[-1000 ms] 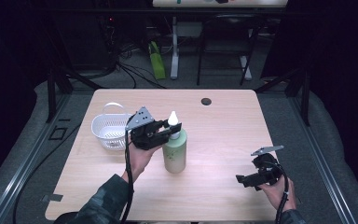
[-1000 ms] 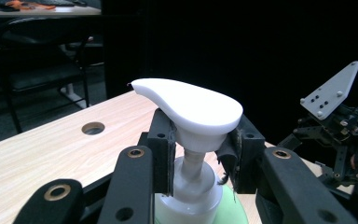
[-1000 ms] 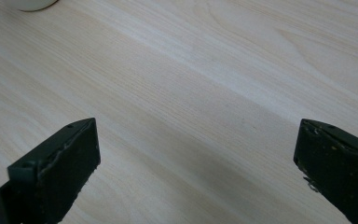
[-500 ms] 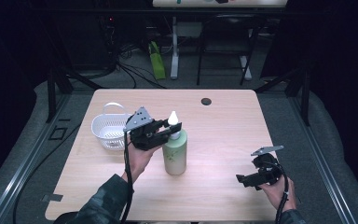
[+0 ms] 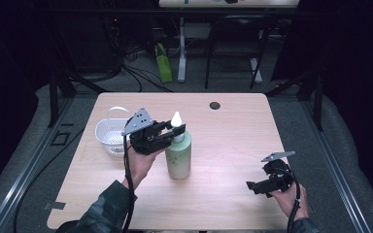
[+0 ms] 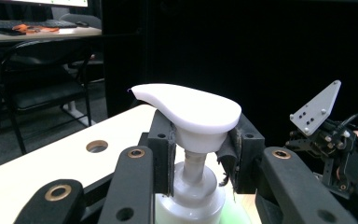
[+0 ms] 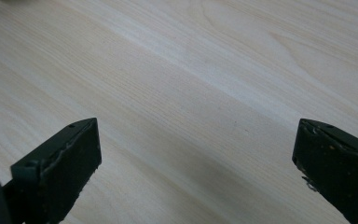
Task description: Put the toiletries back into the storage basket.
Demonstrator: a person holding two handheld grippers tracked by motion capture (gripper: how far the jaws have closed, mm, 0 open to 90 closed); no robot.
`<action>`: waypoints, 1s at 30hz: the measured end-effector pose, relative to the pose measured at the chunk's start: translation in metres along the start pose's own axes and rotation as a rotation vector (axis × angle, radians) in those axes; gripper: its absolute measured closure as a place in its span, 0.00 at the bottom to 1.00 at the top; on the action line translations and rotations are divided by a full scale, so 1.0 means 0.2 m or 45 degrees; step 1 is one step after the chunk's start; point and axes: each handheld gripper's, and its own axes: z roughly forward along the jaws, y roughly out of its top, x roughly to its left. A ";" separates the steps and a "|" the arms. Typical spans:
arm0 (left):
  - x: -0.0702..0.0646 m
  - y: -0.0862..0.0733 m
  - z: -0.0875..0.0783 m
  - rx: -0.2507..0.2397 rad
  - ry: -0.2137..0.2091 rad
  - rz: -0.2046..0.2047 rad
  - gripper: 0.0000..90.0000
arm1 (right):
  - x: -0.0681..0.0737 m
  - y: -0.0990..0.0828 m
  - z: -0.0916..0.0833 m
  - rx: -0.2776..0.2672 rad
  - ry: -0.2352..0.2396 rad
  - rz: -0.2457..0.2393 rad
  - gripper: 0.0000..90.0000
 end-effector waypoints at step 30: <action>0.03 0.05 -0.09 0.016 0.062 0.044 0.75 | -0.01 0.00 0.00 -0.007 -0.007 0.006 0.02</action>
